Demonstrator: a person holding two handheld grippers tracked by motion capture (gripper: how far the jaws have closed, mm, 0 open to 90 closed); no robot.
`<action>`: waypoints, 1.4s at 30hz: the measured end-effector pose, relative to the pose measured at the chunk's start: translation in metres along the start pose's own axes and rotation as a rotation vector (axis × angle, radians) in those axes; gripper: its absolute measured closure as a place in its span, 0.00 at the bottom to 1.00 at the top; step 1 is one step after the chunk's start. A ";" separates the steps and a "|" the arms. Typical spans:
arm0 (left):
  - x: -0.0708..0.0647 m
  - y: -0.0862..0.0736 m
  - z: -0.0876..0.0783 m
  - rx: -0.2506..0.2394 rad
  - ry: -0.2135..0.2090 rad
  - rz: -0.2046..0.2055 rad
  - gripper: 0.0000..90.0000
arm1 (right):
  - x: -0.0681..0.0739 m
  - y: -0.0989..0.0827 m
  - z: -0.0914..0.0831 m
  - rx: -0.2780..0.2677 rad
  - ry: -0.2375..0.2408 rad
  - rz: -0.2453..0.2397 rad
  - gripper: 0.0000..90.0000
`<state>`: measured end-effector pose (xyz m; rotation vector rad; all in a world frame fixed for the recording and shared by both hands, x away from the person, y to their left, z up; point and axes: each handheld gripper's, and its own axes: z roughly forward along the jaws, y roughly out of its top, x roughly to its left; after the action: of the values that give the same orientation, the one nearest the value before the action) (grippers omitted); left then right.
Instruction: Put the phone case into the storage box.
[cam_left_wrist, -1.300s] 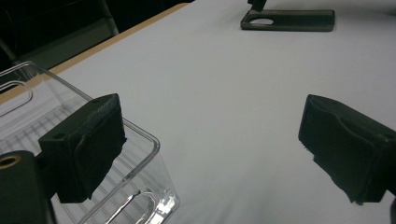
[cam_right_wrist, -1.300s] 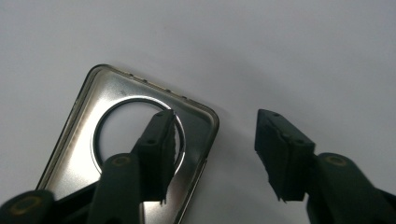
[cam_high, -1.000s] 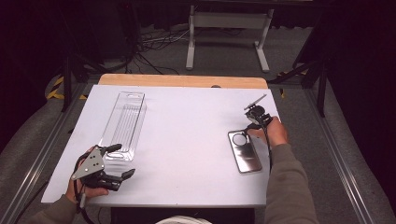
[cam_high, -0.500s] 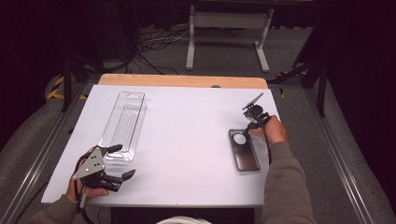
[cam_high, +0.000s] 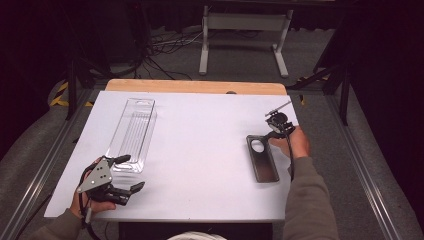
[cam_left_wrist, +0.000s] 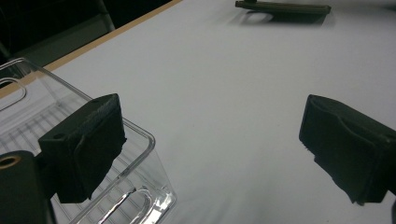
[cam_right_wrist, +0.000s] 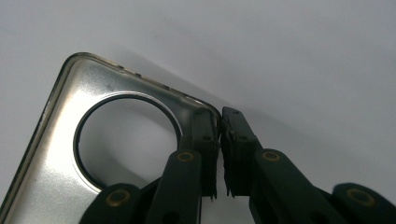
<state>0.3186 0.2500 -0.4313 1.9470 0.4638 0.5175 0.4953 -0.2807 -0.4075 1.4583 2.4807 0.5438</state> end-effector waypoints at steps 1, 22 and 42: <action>0.000 0.000 0.000 0.000 0.002 0.004 0.08 | 0.000 -0.001 -0.003 -0.018 0.000 0.001 0.95; 0.001 0.002 0.001 -0.009 0.015 -0.015 0.10 | 0.036 -0.016 -0.055 -0.417 -0.015 -0.047 0.97; 0.004 0.027 0.018 -0.071 0.009 -0.053 0.14 | 0.094 -0.015 -0.067 -0.669 -0.046 -0.111 0.98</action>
<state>0.3340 0.2280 -0.4124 1.8601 0.4945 0.5022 0.4130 -0.2191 -0.3524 1.0402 2.0203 1.1562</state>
